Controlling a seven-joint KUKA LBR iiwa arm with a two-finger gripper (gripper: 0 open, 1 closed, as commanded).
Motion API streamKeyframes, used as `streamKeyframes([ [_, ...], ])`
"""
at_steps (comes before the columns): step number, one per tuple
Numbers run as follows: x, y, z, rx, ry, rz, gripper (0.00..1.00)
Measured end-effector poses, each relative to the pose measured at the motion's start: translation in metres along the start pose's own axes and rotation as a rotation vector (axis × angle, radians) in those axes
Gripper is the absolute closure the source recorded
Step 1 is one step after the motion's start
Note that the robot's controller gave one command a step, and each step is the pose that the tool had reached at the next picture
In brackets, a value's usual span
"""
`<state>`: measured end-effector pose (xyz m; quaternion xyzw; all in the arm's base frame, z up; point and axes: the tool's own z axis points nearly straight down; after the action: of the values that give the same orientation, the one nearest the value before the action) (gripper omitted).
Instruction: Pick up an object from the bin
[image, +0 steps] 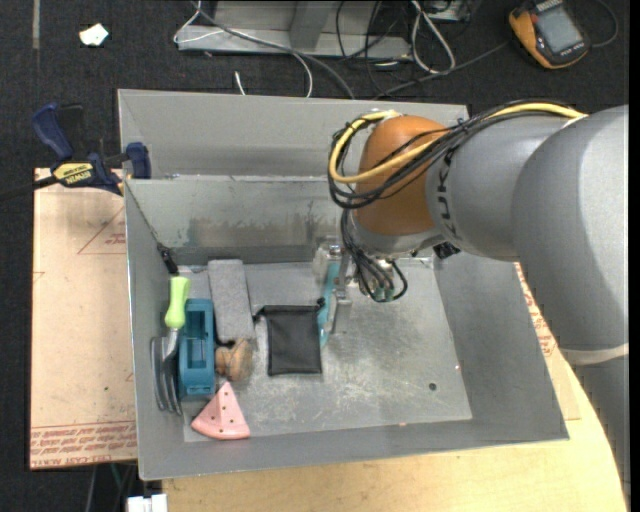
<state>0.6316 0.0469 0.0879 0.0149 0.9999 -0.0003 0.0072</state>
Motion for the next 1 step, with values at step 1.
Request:
streamKeyframes([
  [1, 0.0004, 0.0212, -0.0313, -0.002, 0.010, -0.235, 0.00],
])
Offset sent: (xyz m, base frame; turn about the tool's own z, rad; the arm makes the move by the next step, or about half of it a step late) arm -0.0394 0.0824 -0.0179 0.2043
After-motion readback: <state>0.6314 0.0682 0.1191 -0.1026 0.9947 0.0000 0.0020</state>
